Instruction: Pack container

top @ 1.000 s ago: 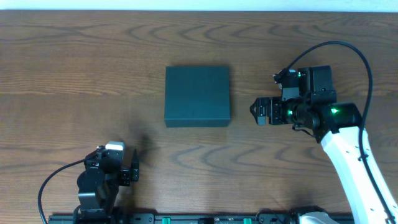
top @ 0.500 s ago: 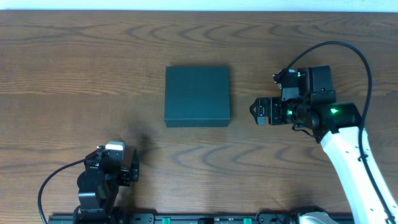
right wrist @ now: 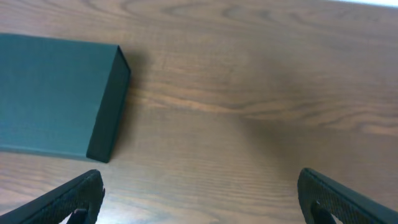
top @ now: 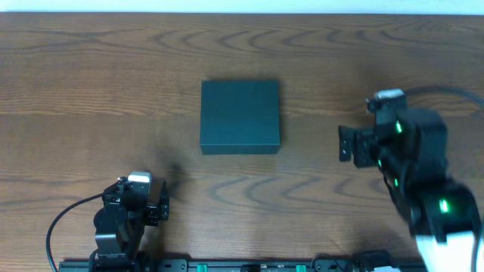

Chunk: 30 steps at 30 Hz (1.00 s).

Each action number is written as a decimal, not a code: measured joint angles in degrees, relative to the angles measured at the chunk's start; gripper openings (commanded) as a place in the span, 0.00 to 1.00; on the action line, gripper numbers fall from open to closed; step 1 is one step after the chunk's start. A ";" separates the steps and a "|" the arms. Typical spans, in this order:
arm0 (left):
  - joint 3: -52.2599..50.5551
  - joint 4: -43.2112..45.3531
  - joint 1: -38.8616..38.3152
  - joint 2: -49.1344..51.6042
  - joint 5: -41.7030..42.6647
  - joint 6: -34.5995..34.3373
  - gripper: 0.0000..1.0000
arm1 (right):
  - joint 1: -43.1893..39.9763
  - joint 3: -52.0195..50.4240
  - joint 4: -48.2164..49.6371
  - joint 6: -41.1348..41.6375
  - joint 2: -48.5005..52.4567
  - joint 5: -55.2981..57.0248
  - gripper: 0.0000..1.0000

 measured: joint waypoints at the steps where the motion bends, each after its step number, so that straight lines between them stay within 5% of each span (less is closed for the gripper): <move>1: 0.00 0.04 0.00 -0.02 -0.02 0.00 0.95 | 0.00 -3.02 1.77 -0.50 -3.37 0.33 1.00; 14: -0.02 0.24 0.00 -0.09 -0.42 0.02 0.95 | 0.00 -42.95 20.48 -1.53 -34.67 0.98 0.99; 30: -0.02 0.24 0.00 -0.09 -0.42 0.00 0.95 | 0.35 -50.05 21.11 -2.38 -49.55 1.86 0.99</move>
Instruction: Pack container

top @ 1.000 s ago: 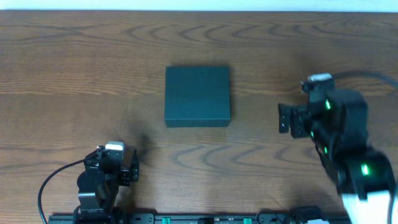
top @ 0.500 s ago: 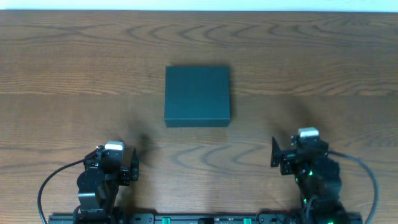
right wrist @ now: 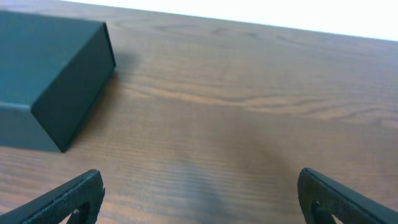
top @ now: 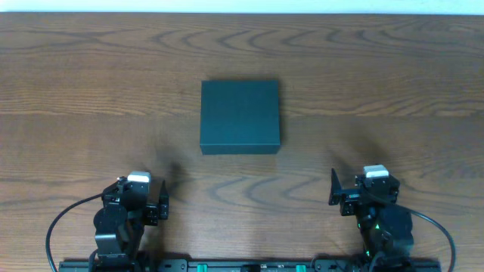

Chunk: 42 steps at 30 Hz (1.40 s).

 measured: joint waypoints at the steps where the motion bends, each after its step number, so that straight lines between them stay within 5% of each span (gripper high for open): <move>1: 0.00 -0.02 0.00 0.00 0.00 0.00 0.95 | 0.20 0.00 0.00 0.00 -0.35 0.00 0.99; 42: 0.00 -0.02 0.00 0.00 0.00 0.02 0.95 | 1.27 0.00 -0.02 0.00 -0.61 0.00 0.99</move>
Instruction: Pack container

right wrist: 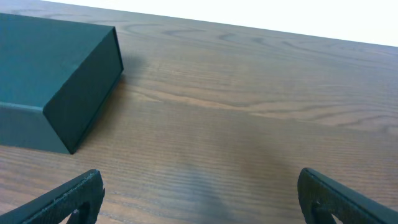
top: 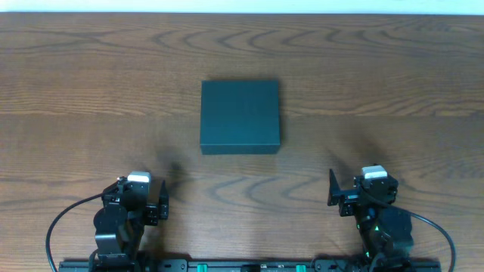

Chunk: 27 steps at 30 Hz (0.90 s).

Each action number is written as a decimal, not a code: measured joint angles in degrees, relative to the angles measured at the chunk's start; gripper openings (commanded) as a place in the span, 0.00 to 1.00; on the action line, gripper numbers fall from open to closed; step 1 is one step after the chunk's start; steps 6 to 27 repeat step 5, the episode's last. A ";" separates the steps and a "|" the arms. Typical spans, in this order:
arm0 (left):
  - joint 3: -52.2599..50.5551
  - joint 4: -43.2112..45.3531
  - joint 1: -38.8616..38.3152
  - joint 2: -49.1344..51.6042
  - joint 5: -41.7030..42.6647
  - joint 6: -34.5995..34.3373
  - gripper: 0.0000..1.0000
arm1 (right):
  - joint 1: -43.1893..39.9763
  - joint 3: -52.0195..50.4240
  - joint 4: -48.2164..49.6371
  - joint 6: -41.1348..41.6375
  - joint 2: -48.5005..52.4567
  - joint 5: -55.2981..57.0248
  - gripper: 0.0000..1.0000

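A dark teal box (top: 240, 117) with its lid closed lies flat in the middle of the wooden table (top: 393, 68). In the right wrist view the box (right wrist: 43, 93) sits at the far left, well ahead of the fingers. My right gripper (top: 361, 193) is folded back near the front edge, right of the box. Its fingers stand wide apart over bare wood, so the gripper (right wrist: 200, 185) is open and holds nothing. My left gripper (top: 142, 200) rests at the front left, its fingers looking apart, nothing seen in it.
A black rail (top: 249, 265) runs along the front edge between the two arm bases. A cable (top: 64, 219) loops out from the left arm. Nothing else shows on the wood around the box.
Almost nothing. The right wrist view has shifted a touch, so the box sits slightly lower and further right in it. The right arm stays folded at the front edge, and the left arm is still.
My right gripper was first out over the table to the right of the closed box, open and empty. A second later it was drawn back near the front edge, where it still is. The box and the left arm have kept their places throughout.
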 measured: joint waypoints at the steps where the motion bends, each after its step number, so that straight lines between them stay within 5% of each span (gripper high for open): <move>1: 0.00 0.00 0.00 0.00 0.00 0.00 0.95 | 0.00 0.00 0.00 0.00 0.00 0.00 0.99; 27: 0.00 0.00 0.00 0.00 0.00 -0.02 0.95 | 0.00 0.00 0.00 0.00 0.00 0.00 0.99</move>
